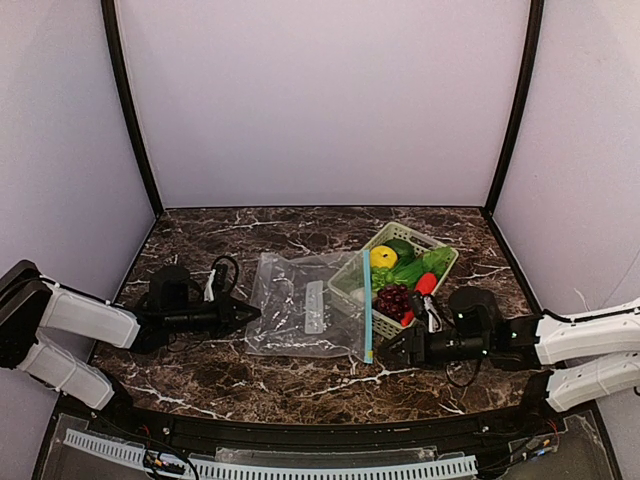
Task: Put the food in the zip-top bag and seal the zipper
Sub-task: Pass from the left arm to the right
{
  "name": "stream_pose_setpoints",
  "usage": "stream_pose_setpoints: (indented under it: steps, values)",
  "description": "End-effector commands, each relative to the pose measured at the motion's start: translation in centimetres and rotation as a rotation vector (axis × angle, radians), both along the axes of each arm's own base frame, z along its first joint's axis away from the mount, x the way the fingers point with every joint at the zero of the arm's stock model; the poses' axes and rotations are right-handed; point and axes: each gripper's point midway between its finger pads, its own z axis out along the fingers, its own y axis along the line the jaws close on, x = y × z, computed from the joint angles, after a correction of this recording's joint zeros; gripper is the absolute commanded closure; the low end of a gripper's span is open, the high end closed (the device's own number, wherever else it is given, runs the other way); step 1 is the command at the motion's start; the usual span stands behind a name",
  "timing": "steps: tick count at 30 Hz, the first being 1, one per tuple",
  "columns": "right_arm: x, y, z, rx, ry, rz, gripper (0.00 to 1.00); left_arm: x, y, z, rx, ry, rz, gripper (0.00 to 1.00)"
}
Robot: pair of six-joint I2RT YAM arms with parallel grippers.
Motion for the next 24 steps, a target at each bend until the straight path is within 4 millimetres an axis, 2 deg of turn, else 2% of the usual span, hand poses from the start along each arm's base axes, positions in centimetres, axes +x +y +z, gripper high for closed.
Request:
stream_pose_setpoints:
  steps: [1,8,17,24]
  values:
    - [1.3,1.0,0.2,0.043,-0.053,-0.041,0.52,-0.3,0.5,-0.8,0.021,0.024,0.014,0.99]
    - [2.1,2.2,-1.0,0.028,-0.059,-0.024,0.56,-0.3,0.5,-0.7,0.022,0.026,0.014,0.99]
    - [2.2,3.5,-1.0,0.058,-0.06,0.01,0.64,-0.2,0.5,-0.6,0.027,0.022,0.015,0.99]
    - [2.2,3.9,-1.2,0.054,-0.067,0.021,0.66,-0.1,0.4,-0.5,0.026,0.02,0.017,0.99]
